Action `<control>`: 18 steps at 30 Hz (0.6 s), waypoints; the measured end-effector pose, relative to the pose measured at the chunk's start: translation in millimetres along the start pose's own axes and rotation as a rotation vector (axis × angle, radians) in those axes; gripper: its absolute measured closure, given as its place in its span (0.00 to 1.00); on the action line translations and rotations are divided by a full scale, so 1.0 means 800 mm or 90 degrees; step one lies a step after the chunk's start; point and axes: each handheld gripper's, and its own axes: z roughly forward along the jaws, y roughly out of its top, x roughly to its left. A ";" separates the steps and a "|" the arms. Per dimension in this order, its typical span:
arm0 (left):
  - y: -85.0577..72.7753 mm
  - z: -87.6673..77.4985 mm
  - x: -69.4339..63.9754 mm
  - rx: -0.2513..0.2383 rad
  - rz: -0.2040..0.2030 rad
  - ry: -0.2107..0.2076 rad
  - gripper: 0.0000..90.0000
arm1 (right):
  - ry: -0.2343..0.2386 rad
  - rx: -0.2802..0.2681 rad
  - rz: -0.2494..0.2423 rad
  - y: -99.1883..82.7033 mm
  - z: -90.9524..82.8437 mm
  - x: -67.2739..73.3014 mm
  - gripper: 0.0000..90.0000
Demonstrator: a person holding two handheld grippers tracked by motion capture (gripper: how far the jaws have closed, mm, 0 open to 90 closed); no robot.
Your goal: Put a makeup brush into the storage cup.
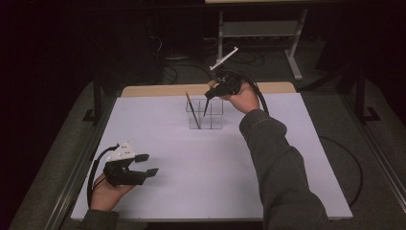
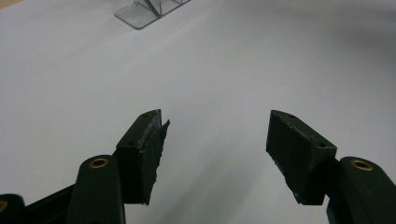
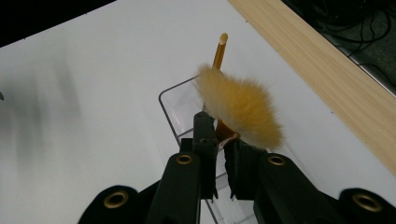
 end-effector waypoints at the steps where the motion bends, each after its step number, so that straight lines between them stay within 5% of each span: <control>1: 0.000 0.000 0.000 0.000 0.001 0.000 0.40 | -0.001 -0.001 0.003 -0.001 0.000 0.000 0.91; 18: -0.001 0.000 0.001 0.001 0.000 0.001 0.40 | -0.001 -0.003 0.011 -0.007 0.010 -0.003 0.91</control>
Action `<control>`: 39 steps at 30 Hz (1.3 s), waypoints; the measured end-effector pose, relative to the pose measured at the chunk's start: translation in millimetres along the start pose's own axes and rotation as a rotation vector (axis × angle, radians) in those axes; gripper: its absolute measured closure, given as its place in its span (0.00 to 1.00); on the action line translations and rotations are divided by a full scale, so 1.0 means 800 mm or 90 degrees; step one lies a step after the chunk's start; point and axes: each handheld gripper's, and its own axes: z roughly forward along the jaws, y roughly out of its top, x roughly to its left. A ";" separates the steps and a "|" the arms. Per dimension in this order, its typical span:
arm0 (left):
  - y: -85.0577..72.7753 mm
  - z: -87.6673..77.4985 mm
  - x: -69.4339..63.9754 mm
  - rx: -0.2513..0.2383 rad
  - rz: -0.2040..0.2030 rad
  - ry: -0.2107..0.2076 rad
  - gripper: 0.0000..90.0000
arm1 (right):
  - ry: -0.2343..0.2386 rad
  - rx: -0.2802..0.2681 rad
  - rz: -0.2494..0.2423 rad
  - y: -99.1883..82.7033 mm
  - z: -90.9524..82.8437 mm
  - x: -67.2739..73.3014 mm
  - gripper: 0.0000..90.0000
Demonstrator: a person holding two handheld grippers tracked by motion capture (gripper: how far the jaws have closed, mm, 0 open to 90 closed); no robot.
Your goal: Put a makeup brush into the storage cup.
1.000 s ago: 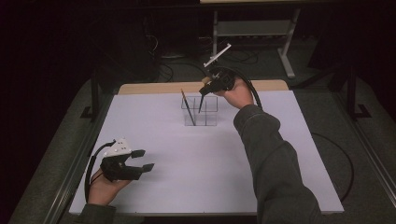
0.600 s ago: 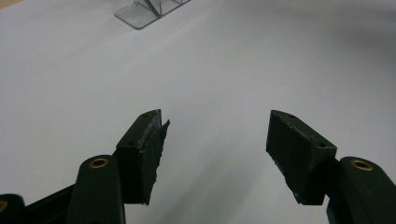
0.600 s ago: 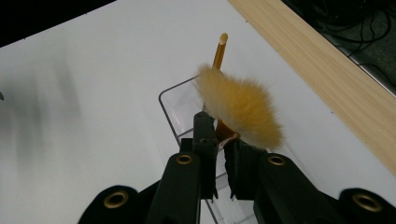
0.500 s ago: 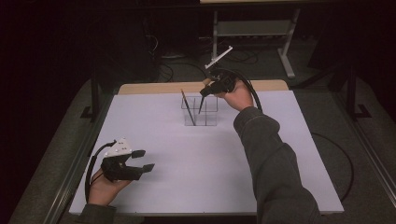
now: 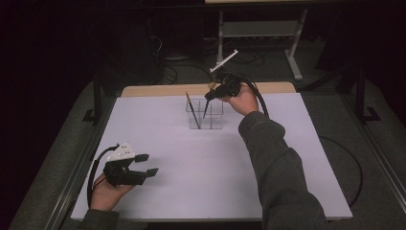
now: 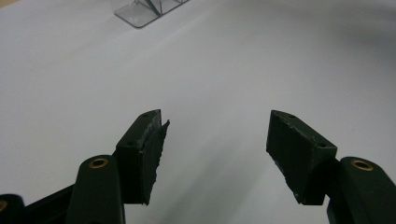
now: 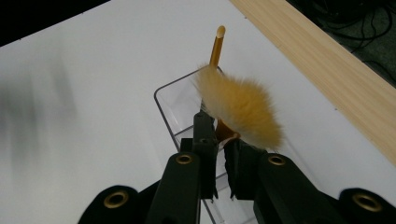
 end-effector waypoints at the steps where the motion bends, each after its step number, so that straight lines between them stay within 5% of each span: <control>1: 0.000 0.000 0.000 -0.001 -0.001 0.000 0.40 | 0.000 0.001 0.000 0.000 0.001 0.000 0.91; 22: 0.000 0.001 0.000 0.001 -0.003 -0.003 0.40 | 0.005 0.021 0.001 -0.005 0.024 0.000 0.91; 30: 0.000 0.003 0.001 0.000 0.005 -0.002 0.39 | 0.009 0.029 0.025 -0.015 0.031 -0.004 0.91; 33: 0.000 0.003 0.000 -0.002 0.001 -0.003 0.40 | -0.006 0.039 0.043 -0.016 0.033 -0.006 0.78; 39: 0.000 0.003 0.000 -0.001 0.001 -0.004 0.39 | -0.016 0.036 0.062 -0.019 0.028 -0.008 0.72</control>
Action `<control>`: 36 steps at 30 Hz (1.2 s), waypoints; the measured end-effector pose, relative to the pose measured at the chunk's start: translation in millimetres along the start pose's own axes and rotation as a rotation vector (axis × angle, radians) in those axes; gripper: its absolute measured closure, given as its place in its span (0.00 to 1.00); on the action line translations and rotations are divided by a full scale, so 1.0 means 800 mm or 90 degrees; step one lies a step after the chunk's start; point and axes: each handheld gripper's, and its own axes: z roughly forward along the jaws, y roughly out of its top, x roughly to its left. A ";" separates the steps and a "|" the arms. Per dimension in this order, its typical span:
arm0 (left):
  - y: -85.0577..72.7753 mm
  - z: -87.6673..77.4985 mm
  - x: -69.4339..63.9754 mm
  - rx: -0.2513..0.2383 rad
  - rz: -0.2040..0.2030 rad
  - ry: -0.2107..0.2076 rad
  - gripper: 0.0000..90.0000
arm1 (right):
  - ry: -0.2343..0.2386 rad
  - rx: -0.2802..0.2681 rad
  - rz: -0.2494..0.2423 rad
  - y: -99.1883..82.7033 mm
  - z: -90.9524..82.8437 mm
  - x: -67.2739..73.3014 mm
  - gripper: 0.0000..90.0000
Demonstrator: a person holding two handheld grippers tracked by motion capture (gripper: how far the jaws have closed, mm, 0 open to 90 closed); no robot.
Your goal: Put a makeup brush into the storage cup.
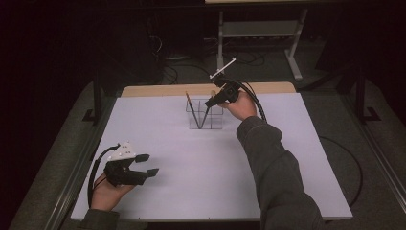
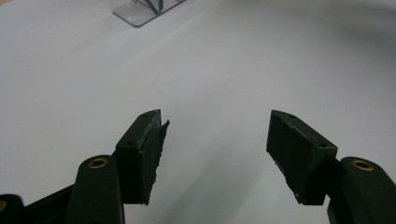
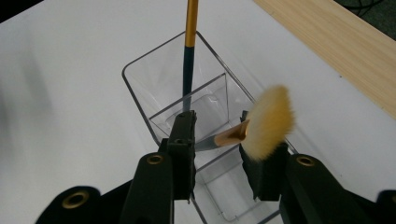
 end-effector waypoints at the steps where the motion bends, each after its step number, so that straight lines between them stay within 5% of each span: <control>1: 0.000 0.000 0.000 -0.001 -0.001 0.000 0.39 | 0.000 0.000 0.001 -0.001 -0.001 -0.001 0.71; 36: -0.001 0.002 -0.001 0.007 -0.001 -0.002 0.39 | -0.004 -0.042 0.030 -0.041 -0.041 -0.014 0.65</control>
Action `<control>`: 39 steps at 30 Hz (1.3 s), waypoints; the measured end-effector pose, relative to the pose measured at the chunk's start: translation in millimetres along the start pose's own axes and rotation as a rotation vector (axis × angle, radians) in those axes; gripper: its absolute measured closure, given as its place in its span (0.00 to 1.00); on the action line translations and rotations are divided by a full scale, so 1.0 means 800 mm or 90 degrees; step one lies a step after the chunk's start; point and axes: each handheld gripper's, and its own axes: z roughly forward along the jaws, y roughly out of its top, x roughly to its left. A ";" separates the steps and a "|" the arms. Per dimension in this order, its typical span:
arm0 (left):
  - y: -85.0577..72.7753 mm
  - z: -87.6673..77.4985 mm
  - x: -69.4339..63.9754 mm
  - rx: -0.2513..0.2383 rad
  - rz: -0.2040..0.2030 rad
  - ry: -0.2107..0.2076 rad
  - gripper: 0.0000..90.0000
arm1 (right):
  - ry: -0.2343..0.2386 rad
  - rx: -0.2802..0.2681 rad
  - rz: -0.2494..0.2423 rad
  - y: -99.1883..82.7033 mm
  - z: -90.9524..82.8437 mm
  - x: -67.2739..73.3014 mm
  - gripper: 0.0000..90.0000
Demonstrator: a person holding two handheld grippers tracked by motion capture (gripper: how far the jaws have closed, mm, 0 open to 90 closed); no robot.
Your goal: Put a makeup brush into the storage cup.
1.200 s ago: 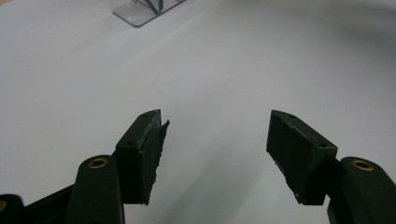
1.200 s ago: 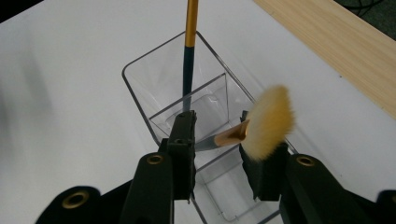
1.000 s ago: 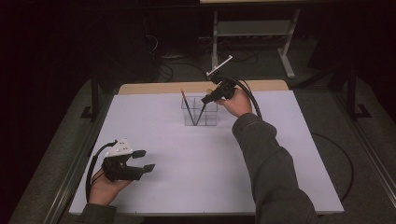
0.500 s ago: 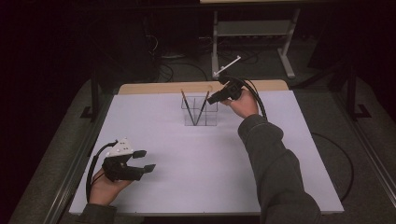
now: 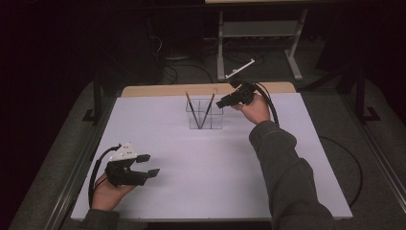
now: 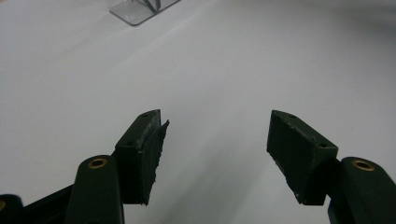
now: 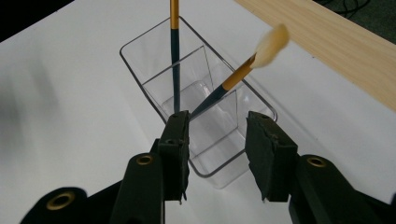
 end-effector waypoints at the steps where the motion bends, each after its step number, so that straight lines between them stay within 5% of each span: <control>1: 0.000 0.000 0.000 0.000 0.000 0.000 0.39 | 0.002 -0.002 0.003 -0.001 -0.001 0.000 0.65; 12: 0.002 -0.001 0.000 0.007 0.017 0.003 0.39 | 0.008 -0.020 0.017 -0.019 -0.014 0.000 0.64; 39: 0.003 0.001 -0.003 -0.001 0.004 0.003 0.38 | 0.007 -0.052 0.025 -0.050 -0.034 0.008 0.52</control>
